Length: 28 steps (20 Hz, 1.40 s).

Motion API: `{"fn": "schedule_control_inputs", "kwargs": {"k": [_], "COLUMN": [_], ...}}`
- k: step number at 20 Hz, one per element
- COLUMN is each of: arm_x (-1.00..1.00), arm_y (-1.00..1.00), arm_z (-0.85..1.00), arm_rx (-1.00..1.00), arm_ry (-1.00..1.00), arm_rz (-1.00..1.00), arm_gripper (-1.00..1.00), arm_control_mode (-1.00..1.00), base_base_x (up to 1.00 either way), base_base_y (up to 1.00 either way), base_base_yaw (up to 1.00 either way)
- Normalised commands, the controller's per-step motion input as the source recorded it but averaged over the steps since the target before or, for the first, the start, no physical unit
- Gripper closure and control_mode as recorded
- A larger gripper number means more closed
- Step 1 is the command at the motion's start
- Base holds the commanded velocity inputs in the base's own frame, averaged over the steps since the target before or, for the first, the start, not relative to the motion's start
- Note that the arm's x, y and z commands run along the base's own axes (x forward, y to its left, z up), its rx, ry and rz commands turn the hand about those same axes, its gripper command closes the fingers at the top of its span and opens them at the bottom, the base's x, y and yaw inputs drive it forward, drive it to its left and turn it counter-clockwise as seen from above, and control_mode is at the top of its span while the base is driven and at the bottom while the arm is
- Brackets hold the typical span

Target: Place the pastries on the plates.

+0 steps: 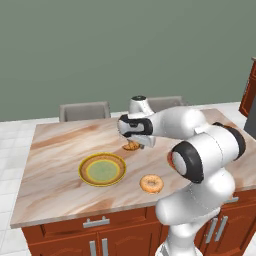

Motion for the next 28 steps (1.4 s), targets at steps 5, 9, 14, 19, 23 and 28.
{"fn": "schedule_control_inputs", "kwargs": {"k": [5, 9, 14, 19, 23, 28], "arm_x": [-0.74, -0.66, -0.17, 0.31, 0.29, 0.02], "arm_y": [0.56, 0.89, 0.86, 0.53, 0.22, 0.00], "arm_z": [0.22, 0.04, 0.00, -0.08, -0.34, -0.46], "arm_rx": [0.04, -0.02, -0.03, 0.00, 0.01, 0.04], "arm_ry": [-0.01, -0.07, -0.01, 0.03, 0.01, 0.00], "arm_rz": [-0.10, -0.08, -0.07, 0.00, 0.00, 0.00], "arm_gripper": [1.00, 1.00, 1.00, 1.00, 1.00, 1.00], "arm_control_mode": [-1.00, -1.00, -1.00, -1.00, -1.00, -1.00], "base_base_x": [0.00, 0.00, 0.00, 0.00, 0.00, 0.00], "base_base_y": [0.00, 0.00, 0.00, 0.00, 0.00, 0.00], "base_base_yaw": [0.00, 0.00, 0.00, 0.00, 0.00, 0.00]}}
